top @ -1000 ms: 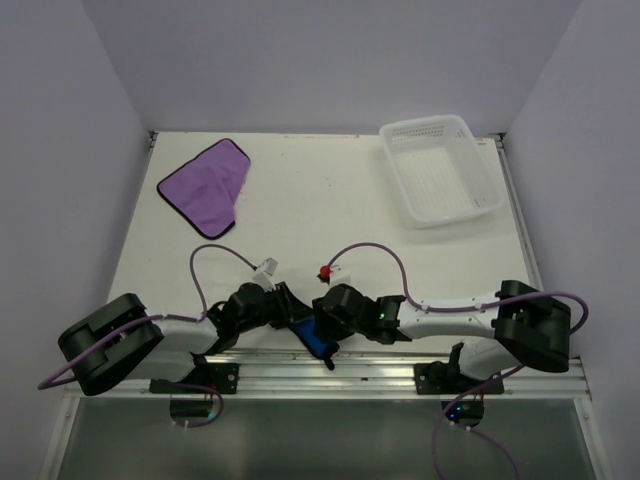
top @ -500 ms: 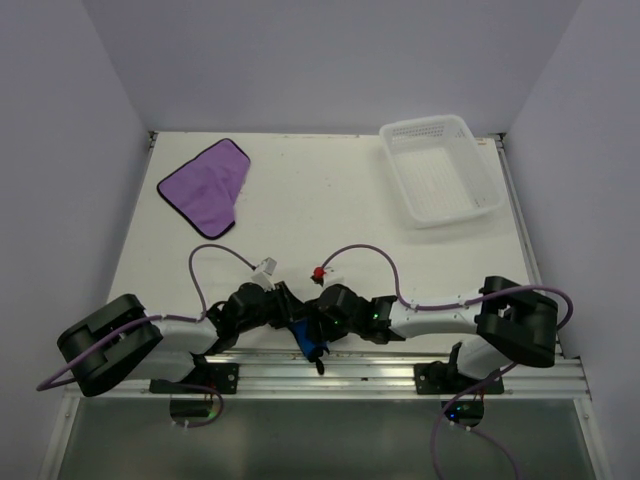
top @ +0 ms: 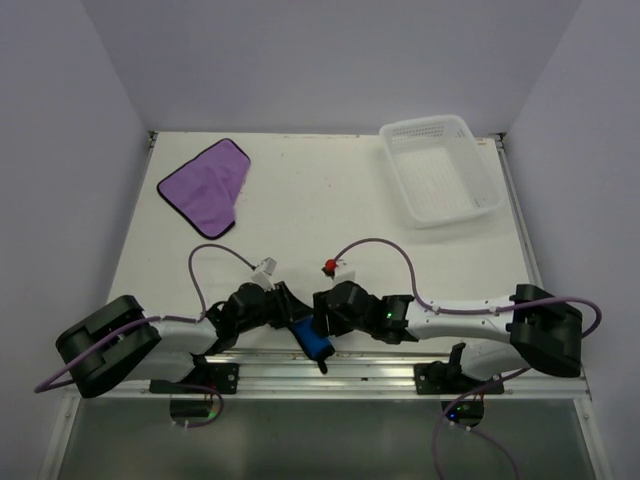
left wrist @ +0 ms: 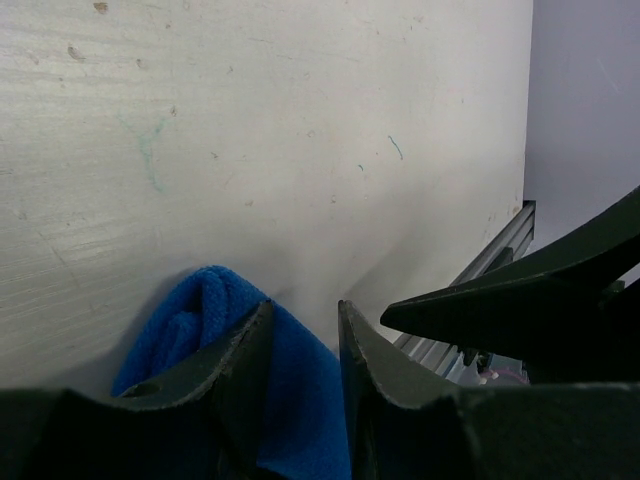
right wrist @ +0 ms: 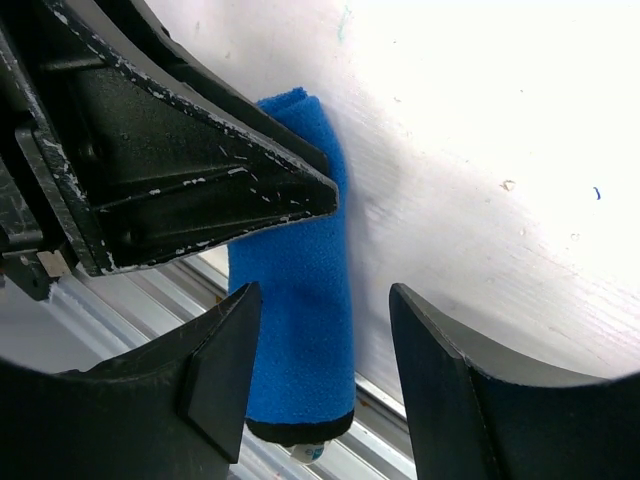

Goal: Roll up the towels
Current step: Place the rolled towel into the container

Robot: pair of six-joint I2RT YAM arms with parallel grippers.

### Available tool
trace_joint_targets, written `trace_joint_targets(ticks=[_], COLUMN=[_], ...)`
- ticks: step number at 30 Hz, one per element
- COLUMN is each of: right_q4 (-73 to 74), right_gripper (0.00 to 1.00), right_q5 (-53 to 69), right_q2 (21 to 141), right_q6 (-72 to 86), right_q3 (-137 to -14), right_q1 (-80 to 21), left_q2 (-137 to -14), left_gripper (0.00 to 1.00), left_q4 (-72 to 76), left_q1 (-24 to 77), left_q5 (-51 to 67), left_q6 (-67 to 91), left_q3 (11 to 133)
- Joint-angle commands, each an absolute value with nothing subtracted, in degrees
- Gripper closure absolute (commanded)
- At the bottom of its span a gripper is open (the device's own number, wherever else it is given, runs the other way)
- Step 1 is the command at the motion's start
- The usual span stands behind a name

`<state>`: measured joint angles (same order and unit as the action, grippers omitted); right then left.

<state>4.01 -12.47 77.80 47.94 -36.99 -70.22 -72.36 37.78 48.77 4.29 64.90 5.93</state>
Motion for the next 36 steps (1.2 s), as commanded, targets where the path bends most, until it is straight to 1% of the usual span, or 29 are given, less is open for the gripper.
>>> trace_joint_targets(ticks=[1,12,18,24,32,35,36], right_q4=[5.28,-1.84,-6.32,-7.91,-6.59,-6.5,-6.85], right_gripper=[0.41,0.41,0.4,0.4,0.45,0.5,0.54], right_q5=[-13.54,-7.65,-5.45,-3.87,-5.18,-5.62,-5.71], right_q2=[77.69,86.04,85.78,88.5,91.41,92.02,92.46], right_q6=[48.52,48.34,48.25,48.25,48.51,49.39,49.92], right_q3=[-37.0,-37.71,-36.91,-37.88,-39.82,-39.81,-39.64], right_q1=[-70.31,-70.31,-70.4,-71.01,-73.03,-73.3,-73.39], left_q2=[-73.13,-72.07,-72.16,-72.42,-72.33,-72.25,-72.25], left_gripper=[0.62,0.62,0.62,0.62,0.62,0.62,0.62], left_q4=[29.18,26.99,27.07,27.6,27.6,27.6,27.6], left_q1=[48.69,48.69,48.69,48.69,48.69,48.69,48.69], left_q5=[1.23,1.05,0.88,0.62,0.53,0.44,0.44], left_q6=[61.96,61.35,61.35,61.61,61.79,61.96,61.96], left_q3=[5.45,6.42,6.59,6.5,6.24,6.07,6.15])
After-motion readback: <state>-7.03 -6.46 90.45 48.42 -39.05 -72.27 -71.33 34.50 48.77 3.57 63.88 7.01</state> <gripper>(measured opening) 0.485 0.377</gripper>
